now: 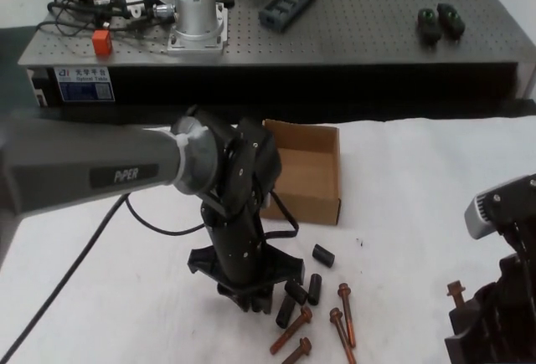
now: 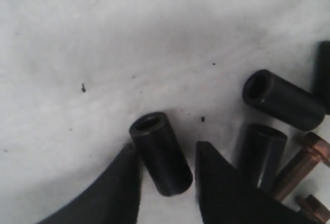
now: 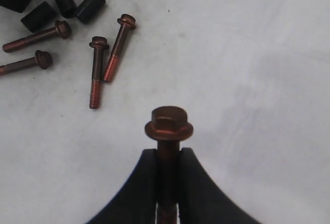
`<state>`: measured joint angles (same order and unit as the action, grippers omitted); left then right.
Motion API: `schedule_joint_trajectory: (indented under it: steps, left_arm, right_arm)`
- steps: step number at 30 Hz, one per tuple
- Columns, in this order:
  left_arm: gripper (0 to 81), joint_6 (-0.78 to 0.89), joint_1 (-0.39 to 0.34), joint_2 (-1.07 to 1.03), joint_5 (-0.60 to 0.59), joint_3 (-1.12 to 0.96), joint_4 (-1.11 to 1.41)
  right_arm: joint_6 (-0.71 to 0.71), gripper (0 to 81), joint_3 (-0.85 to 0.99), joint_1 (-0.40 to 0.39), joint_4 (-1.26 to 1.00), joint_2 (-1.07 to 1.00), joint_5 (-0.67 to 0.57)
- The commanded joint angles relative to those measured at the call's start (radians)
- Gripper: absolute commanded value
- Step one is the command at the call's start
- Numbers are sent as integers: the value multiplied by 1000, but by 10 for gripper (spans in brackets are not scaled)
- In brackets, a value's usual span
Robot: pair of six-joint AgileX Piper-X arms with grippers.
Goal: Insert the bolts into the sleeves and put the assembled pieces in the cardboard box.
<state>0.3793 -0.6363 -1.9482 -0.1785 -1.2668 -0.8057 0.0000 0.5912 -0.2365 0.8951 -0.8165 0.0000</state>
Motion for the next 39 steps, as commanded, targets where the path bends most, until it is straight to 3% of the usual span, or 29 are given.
schedule_joint_trajectory:
  steps: [1, 5, 14, 19, 23, 26, 31, 39]
  left_arm:
    - [165, 10, -11, -27, -15, 0, 30]
    - [10, -31, -11, -27, -103, 0, 34]
    - [6, -145, -20, 206, -97, 74, 177]
    - [6, -179, -41, 486, -277, 357, 564]
    - [6, -180, -47, 639, -428, 540, 880]
    - [6, -148, -47, 692, -473, 606, 998]
    - [6, -148, -47, 707, -600, 610, 1053]
    - [6, -148, -47, 707, -617, 610, 1135]
  right_arm:
    - [-23, 34, 3, 4, -11, 8, -17]
    - [-23, 34, 3, 4, -35, 8, -20]
    - [63, 34, 3, 2, -322, 8, -317]
    - [246, 34, 3, -2, -607, 8, -430]
    - [373, 34, 3, -50, -857, 1, -438]
    - [429, 34, 3, -101, -987, -20, -436]
    - [463, 34, 3, -141, -1022, -61, -417]
    - [448, 34, 3, -158, -1020, -83, -385]
